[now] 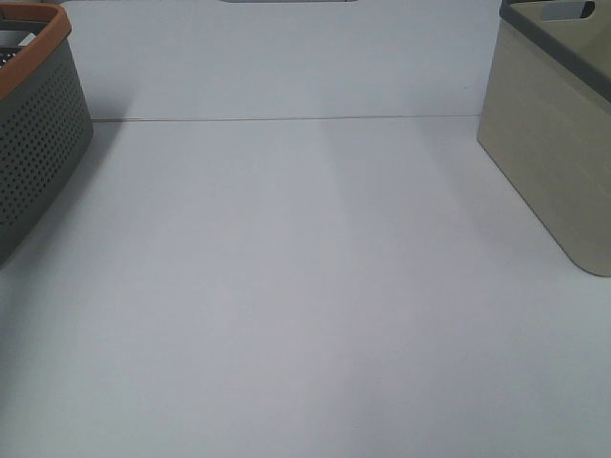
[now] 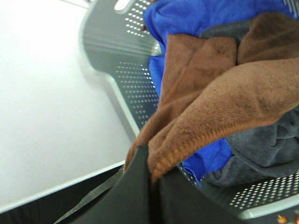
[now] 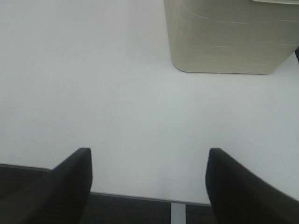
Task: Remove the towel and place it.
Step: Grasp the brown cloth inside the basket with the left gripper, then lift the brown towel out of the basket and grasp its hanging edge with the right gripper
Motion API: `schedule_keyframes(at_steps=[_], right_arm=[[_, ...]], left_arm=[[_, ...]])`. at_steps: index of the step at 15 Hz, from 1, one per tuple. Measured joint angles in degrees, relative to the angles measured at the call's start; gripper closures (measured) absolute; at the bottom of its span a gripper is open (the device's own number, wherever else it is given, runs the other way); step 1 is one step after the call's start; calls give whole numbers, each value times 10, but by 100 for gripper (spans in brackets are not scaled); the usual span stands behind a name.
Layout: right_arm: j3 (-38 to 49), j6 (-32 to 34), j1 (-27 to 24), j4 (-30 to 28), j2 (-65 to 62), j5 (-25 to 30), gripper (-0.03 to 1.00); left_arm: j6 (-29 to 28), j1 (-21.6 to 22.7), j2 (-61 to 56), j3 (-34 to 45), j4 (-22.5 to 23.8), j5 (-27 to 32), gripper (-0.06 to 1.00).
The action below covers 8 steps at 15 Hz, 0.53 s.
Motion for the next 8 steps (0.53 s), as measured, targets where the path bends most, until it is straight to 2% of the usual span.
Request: schedule_keyframes(at_steps=[3,8], right_arm=[[0,0,0,0,0,0,37],[0,0,0,0,0,0,37]], left_arm=[[-15,0,-64,0,-19,9,94],[-23,0,-121,-3,-88,-7,94]])
